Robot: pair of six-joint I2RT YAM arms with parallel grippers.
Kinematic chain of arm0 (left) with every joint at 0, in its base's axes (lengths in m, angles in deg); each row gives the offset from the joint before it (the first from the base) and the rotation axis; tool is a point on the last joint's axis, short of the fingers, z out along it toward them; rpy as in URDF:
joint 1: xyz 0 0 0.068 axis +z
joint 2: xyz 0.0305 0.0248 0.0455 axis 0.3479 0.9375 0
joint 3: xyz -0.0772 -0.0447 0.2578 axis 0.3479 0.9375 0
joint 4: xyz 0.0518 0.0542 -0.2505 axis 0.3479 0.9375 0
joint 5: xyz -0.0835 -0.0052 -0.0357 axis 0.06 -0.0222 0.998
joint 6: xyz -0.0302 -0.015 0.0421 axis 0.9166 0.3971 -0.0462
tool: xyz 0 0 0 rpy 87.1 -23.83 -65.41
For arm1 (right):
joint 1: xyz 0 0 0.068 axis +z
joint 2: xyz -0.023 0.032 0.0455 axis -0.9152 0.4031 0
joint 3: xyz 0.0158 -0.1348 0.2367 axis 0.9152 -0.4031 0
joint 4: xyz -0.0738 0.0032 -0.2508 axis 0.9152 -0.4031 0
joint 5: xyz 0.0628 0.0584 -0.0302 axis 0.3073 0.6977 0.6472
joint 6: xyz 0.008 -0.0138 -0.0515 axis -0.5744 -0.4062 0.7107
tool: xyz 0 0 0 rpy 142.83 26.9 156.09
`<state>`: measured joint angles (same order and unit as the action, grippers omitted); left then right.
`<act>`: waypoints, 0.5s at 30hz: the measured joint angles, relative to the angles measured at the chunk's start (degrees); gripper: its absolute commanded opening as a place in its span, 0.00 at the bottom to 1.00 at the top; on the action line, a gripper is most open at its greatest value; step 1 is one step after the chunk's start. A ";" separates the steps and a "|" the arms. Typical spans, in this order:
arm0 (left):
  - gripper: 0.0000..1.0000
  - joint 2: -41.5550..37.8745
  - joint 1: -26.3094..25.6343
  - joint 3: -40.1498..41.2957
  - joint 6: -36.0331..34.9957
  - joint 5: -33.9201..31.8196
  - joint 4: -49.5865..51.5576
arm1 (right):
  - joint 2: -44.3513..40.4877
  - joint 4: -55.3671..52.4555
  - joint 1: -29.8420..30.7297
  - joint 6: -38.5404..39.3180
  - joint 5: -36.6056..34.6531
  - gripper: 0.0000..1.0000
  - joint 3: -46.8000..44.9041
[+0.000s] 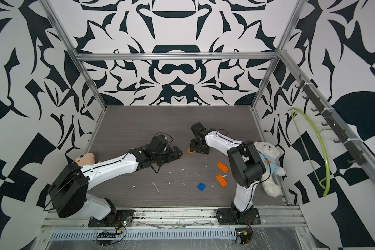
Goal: Assemble the number 5 with lego
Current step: Pick up the lego brick from the center of the board.
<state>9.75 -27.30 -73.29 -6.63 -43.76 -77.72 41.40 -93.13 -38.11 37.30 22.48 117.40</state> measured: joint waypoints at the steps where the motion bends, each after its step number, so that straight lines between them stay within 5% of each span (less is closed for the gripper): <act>1: 0.99 0.66 -0.04 -0.59 0.02 0.00 0.09 | 0.50 0.00 0.13 -0.37 0.00 0.66 0.52; 15: 0.99 2.10 -0.15 -1.60 0.02 -0.24 -0.09 | 9.77 -5.46 2.36 -5.40 -2.82 0.69 11.21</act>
<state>11.85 -27.45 -74.89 -6.61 -44.00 -77.81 51.17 -98.59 -35.75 31.91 19.66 128.61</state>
